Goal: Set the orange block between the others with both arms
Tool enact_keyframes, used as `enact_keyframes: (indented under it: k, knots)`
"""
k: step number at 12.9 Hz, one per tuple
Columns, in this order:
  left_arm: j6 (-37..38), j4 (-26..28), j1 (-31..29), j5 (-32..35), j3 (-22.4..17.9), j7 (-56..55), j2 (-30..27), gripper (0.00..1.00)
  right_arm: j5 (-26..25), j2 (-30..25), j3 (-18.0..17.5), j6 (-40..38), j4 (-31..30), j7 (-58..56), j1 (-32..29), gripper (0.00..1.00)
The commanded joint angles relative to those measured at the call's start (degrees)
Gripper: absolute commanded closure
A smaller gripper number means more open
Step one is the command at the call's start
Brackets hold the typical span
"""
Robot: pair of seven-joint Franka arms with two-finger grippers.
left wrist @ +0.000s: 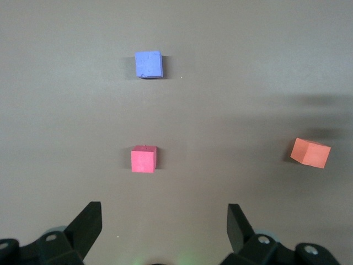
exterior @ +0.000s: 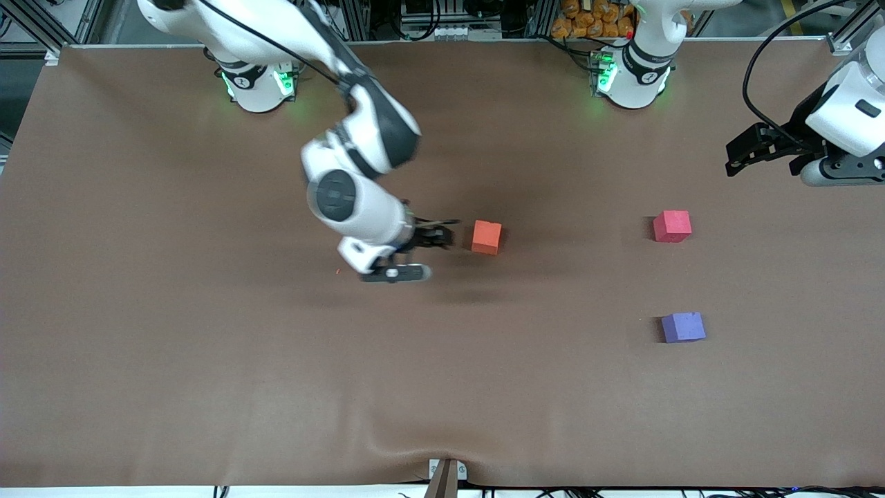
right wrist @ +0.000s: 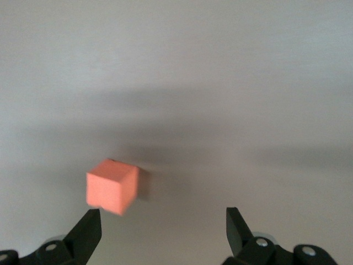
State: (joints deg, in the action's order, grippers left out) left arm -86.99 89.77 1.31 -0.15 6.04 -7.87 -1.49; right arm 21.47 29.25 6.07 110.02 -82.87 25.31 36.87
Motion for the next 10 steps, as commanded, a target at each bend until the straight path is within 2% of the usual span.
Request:
enact_keyframes:
  k: [1, 3, 5, 7, 8, 10]
  knots:
    - [-0.1, -0.9, -0.6, -0.8, 0.5, -0.2, 0.2, 0.00, -3.7, -9.0, -3.5, -12.1, -2.2, -0.3, -9.1, 0.00]
    - [-0.1, -0.9, -0.7, -0.8, 0.4, -0.2, 0.1, 0.00, -8.3, -14.5, -6.5, -20.1, -2.2, -1.8, -17.1, 0.00]
    - [-0.1, -1.0, -0.8, -0.7, 0.5, -0.2, 0.2, 0.00, -14.8, -19.0, -11.5, -24.9, -2.0, -7.1, -25.8, 0.00]
    - [-0.2, -0.9, -0.8, -0.7, 0.5, -0.2, 0.3, 0.00, -15.9, -21.3, -15.6, -30.7, 0.4, -13.0, -34.0, 0.00]
    - [-0.5, -0.9, -0.8, -0.7, 0.5, -0.2, 0.3, 0.00, -16.3, -22.3, -15.7, -34.0, 1.6, -15.4, -35.5, 0.00]
    - [-0.5, -0.9, -0.5, -0.7, 0.5, -0.2, 0.3, 0.00, -19.2, -24.6, -15.4, -35.9, 1.8, -19.0, -37.5, 0.00]
